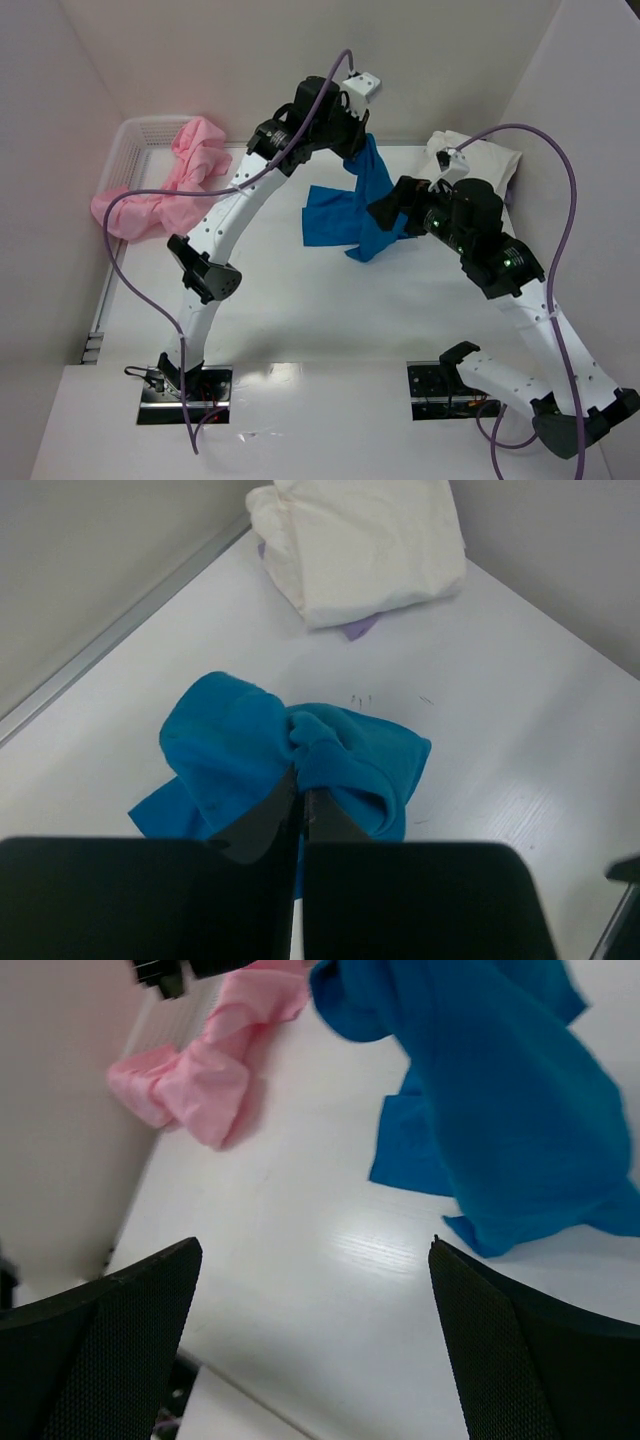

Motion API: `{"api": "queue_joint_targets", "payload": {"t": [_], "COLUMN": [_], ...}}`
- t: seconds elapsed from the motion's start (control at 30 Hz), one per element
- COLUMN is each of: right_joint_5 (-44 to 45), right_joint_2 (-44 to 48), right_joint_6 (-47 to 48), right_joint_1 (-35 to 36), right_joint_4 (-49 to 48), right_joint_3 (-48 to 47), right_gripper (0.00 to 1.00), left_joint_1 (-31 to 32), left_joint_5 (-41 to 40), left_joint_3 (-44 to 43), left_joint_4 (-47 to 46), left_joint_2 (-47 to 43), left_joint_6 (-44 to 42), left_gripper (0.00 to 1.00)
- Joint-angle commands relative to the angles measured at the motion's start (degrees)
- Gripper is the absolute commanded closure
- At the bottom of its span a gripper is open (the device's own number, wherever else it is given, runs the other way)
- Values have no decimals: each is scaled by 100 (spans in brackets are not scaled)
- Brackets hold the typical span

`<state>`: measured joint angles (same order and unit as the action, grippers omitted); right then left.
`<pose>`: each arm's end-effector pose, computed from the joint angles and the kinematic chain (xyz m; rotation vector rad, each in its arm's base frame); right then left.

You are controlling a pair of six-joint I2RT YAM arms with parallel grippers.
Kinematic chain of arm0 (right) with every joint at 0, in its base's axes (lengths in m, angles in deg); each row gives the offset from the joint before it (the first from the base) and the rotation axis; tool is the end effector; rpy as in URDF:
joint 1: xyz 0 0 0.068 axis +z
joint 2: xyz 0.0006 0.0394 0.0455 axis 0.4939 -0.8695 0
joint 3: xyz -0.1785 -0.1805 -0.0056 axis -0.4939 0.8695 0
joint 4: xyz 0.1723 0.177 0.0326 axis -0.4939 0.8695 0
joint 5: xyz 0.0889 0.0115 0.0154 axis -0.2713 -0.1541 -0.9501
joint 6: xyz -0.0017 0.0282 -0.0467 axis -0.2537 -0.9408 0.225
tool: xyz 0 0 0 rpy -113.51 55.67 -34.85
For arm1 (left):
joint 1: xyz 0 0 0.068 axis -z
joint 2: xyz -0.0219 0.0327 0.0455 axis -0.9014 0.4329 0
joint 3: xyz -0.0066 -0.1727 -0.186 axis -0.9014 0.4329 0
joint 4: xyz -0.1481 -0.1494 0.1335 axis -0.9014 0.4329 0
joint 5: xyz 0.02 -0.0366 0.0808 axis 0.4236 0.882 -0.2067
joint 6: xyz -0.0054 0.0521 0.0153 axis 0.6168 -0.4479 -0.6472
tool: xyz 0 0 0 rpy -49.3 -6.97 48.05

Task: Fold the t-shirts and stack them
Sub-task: Flatten out the tshirt

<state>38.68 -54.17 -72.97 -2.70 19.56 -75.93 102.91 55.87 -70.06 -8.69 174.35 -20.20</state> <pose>0.1651 0.0875 0.3962 -0.0450 1.9157 0.7432 0.3436 -0.2798 0.4407 0.6457 1.8127 -0.6330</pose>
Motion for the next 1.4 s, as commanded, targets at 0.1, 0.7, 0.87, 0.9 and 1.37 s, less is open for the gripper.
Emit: {"api": "queue_joint_targets", "payload": {"t": [0.1,0.7,0.87,0.9,1.37], "right_joint_5": [1720,2117,1608,1520,790], "right_joint_2": [-461,-1429,-1219,-1140,-691], "right_joint_6": [489,1535,1535,1535,1456], "right_joint_1": [26,26,26,26,26], "right_joint_4": [-308,-1645,-2040,-2093,-2463], "right_joint_3": [27,-133,245,316,747], "right_gripper": [0,23,34,34,23], "left_joint_1": [230,591,591,591,433], "left_joint_5": [502,888,1379,1380,2487], "left_joint_3": [-90,806,806,745,103], "left_joint_4": [314,798,746,746,860], "left_joint_2": [54,-499,-614,-614,-614], "left_joint_6": [41,-12,163,216,577], "left_gripper": [100,100,100,100,100]}}
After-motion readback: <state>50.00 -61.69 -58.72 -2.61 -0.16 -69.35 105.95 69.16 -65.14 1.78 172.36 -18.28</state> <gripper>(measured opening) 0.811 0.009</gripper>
